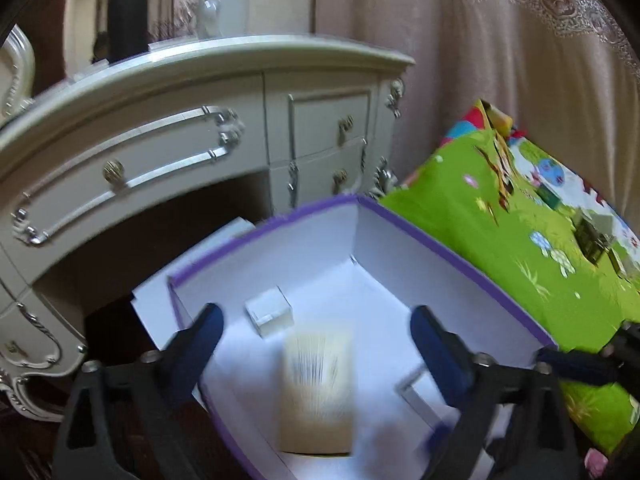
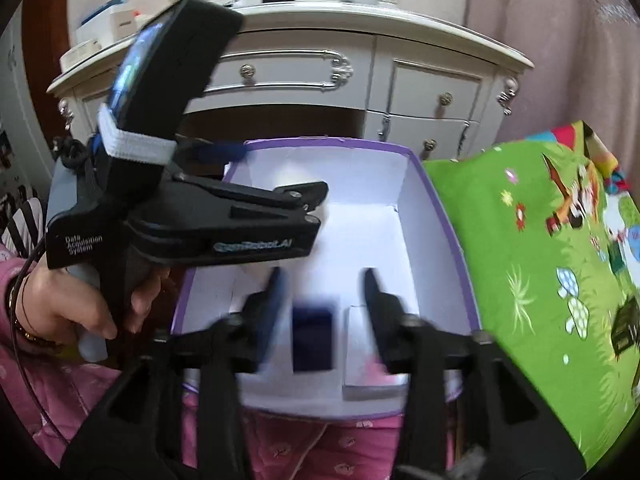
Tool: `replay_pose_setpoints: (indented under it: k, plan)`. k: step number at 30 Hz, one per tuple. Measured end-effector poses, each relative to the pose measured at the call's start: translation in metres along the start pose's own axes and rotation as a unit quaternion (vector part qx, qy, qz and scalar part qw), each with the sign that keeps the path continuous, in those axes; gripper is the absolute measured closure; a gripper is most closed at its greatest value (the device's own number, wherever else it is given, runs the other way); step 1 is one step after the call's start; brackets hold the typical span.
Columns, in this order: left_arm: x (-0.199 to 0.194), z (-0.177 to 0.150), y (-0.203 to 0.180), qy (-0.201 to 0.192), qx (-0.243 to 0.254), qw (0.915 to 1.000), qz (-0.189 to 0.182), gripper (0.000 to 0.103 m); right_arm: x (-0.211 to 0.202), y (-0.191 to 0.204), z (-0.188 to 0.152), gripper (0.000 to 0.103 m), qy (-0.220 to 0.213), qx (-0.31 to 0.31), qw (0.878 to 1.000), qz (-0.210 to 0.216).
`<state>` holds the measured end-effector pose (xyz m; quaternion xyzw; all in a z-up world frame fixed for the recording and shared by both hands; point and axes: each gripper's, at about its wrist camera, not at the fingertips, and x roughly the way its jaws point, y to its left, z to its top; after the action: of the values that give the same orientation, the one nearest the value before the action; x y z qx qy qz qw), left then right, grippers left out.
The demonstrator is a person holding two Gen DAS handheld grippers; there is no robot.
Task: Organize rigid objects
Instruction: 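Move both open tools back over the mat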
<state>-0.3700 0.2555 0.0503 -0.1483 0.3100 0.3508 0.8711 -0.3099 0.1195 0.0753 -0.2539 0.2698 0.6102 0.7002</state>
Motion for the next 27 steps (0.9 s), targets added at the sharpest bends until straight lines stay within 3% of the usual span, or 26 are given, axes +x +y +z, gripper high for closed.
replay_pose_setpoints:
  k: [4,8,10,13,15,21,24,27]
  plan:
    - [-0.012,0.006,-0.016,-0.02,0.023,0.9992,-0.026,0.001,-0.029,-0.024,-0.008,0.036,-0.033,0.04,0.998,-0.037]
    - [-0.015,0.009,-0.052,-0.006,0.06,0.9935,-0.096,0.0,-0.061,-0.062,-0.026,0.029,-0.051,0.1,0.989,-0.098]
    - [-0.013,0.007,-0.079,0.021,0.08,0.9863,-0.143,0.0,-0.077,-0.086,-0.041,0.024,-0.048,0.136,0.98,-0.134]
    - [-0.002,0.008,-0.126,0.085,0.112,0.9655,-0.22,0.0,-0.103,-0.116,-0.08,0.022,-0.036,0.192,0.963,-0.185]
    - [0.006,0.009,-0.16,0.109,0.131,0.9531,-0.25,0.0,-0.12,-0.138,-0.113,0.021,-0.026,0.241,0.946,-0.217]
    - [0.032,0.011,-0.278,0.137,0.213,0.927,-0.276,0.0,-0.179,-0.188,-0.206,0.02,-0.01,0.36,0.882,-0.304]
    - [0.052,0.008,-0.335,0.15,0.239,0.9209,-0.268,0.0,-0.212,-0.21,-0.244,0.017,-0.012,0.406,0.849,-0.337]
    - [0.071,0.003,-0.374,0.163,0.246,0.9183,-0.264,0.0,-0.231,-0.238,-0.269,0.015,-0.009,0.434,0.828,-0.354]
